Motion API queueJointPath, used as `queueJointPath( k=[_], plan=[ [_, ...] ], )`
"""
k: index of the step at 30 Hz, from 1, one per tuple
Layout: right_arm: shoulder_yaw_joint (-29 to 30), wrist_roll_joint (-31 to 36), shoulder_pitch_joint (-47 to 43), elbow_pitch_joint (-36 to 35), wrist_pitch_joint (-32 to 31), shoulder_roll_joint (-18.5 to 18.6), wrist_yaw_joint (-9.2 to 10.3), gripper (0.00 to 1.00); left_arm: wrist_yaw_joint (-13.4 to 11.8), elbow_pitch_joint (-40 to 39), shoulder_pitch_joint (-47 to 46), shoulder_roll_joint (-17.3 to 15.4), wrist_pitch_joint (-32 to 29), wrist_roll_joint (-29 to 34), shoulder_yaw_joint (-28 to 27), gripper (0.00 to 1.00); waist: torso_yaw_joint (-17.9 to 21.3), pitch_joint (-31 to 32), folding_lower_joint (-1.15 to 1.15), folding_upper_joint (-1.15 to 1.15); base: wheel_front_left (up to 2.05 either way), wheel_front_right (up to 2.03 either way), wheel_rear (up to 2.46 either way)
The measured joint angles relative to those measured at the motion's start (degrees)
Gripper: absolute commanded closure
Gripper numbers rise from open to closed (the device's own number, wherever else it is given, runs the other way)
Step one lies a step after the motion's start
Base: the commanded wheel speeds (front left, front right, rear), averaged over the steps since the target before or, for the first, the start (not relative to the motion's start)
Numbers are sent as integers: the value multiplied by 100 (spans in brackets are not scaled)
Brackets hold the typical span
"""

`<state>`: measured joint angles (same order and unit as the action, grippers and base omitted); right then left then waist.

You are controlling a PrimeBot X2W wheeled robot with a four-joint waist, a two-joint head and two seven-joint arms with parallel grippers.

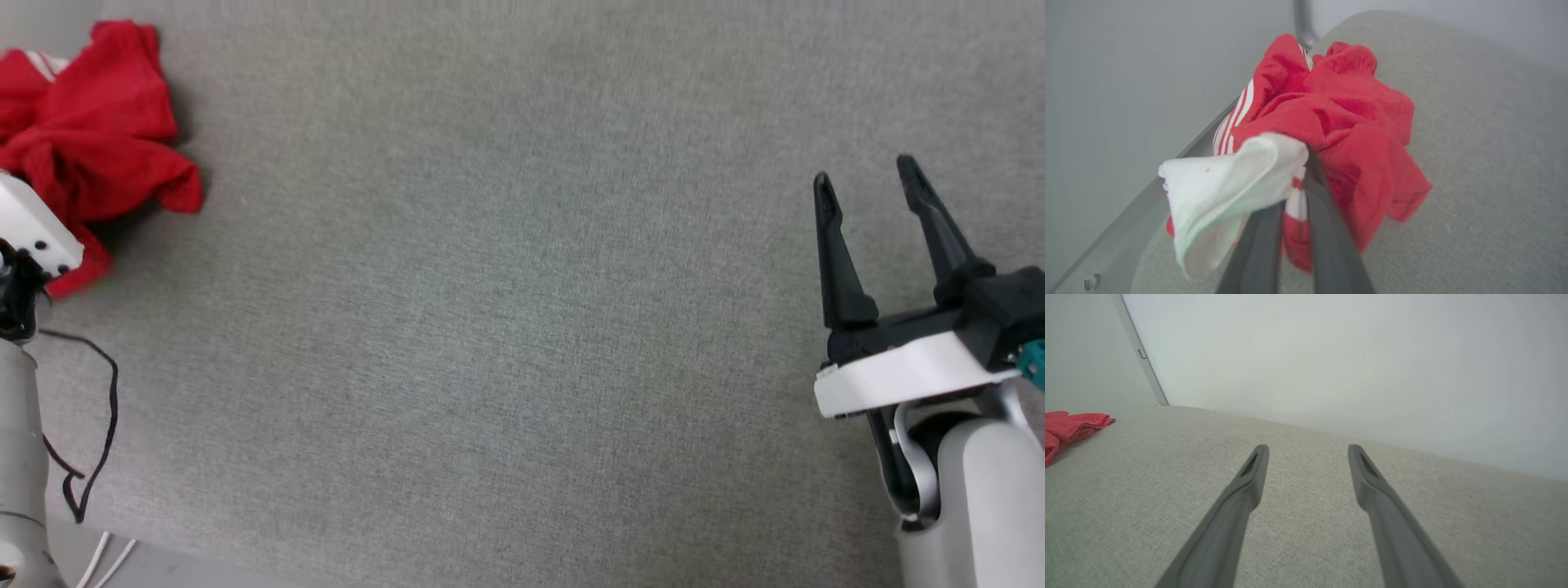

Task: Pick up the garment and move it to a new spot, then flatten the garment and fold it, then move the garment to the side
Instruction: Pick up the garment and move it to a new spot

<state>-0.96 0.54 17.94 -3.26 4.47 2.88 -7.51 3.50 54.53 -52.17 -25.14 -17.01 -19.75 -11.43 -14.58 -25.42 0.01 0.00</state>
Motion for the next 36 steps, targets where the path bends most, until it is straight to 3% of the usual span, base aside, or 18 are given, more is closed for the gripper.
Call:
queueJointPath(
  k=[7, 14, 21, 29, 36],
  plan=[
    [124, -225, -315, 138, 118, 1, 0, 0, -57, -374, -69, -14, 1468, 278, 191, 100, 4, 606, 0, 0, 0, 0, 0],
    [236, -492, -693, 266, 225, 2, 0, 0, -3, -716, -91, 238, 2340, 397, 426, 100, 74, 1329, -1, 0, 0, 0, 0],
    [314, -616, -1039, 249, 204, -1, 0, 0, 108, -1378, 258, 653, 2521, 442, 787, 100, 375, 1971, -3, 0, 0, 0, 0],
    [399, -644, -1405, 129, 51, 2, 1, 0, 243, -2624, 1162, 1407, 2419, 250, 1262, 100, 1101, 2314, -2, 0, 0, 0, 0],
    [427, -662, -1555, -12, -33, 2, 1, 0, 313, -3644, 2112, 2025, 2134, 111, 2094, 100, 1772, 2426, -2, 0, 0, 0, 0]
  ],
)
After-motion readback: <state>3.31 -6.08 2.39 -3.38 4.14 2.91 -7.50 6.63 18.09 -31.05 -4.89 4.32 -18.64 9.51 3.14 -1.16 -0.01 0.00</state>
